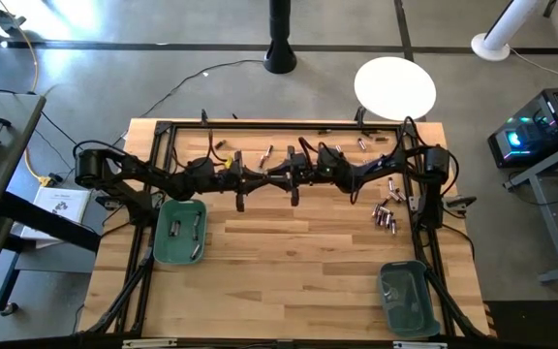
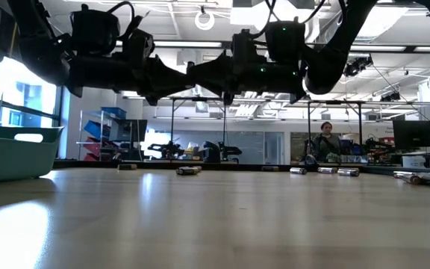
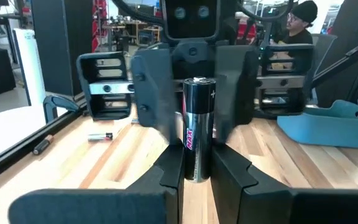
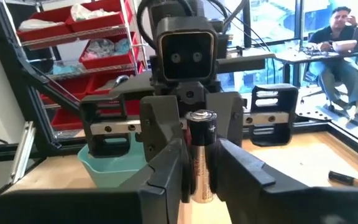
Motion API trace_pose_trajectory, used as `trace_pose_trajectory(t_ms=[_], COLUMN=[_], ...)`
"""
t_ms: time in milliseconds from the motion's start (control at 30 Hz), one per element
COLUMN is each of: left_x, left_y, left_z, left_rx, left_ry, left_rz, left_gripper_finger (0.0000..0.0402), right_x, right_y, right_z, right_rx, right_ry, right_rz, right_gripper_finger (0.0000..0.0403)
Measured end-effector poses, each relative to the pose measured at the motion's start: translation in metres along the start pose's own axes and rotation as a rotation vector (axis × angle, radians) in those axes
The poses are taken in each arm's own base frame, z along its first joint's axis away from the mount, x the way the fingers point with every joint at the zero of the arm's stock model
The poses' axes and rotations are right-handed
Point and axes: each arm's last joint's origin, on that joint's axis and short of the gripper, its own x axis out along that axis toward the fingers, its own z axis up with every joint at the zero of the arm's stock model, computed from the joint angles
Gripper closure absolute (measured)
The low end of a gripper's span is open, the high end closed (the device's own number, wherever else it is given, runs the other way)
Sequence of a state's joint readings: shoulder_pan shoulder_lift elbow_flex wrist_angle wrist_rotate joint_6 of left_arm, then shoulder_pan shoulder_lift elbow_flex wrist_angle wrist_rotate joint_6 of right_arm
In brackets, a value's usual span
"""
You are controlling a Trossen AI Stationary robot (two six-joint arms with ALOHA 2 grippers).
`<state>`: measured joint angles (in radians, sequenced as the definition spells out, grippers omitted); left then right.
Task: Sort batteries
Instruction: Put the silver battery into the green bin
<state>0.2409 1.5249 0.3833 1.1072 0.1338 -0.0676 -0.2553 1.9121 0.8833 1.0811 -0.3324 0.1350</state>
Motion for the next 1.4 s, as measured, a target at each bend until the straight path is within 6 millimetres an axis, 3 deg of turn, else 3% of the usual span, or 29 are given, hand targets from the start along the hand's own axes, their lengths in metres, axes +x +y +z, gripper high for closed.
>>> trace_pose_trajectory(t_ms=[300, 600, 900, 1067, 1200, 1400], left_x=[-0.001, -0.001, -0.001, -0.011, -0.024, -0.050], left_y=[0.002, 0.002, 0.002, -0.001, -0.012, -0.038], left_z=[-0.003, -0.004, -0.007, -0.004, 0.020, 0.083], left_rx=[-0.012, -0.015, -0.017, -0.011, 0.033, -0.001], left_ry=[0.041, 0.050, 0.080, 0.198, 0.359, 0.617], left_rz=[0.059, 0.053, 0.056, 0.171, 0.306, 0.511], left_gripper_finger=[0.0363, 0.0363, 0.0363, 0.0363, 0.0363, 0.0363], right_x=[-0.009, -0.013, -0.018, -0.028, -0.031, -0.027], right_y=[-0.022, -0.029, -0.039, -0.052, -0.055, -0.049], right_z=[0.003, 0.005, 0.009, 0.024, 0.031, 0.018], right_rx=[0.109, 0.099, 0.120, 0.120, 0.083, 0.041], right_ry=[0.011, 0.011, -0.006, -0.039, -0.046, 0.055], right_rz=[0.037, 0.080, 0.067, 0.028, 0.014, -0.052], right_gripper_finger=[0.0305, 0.0300, 0.0199, 0.0184, 0.0183, 0.0183])
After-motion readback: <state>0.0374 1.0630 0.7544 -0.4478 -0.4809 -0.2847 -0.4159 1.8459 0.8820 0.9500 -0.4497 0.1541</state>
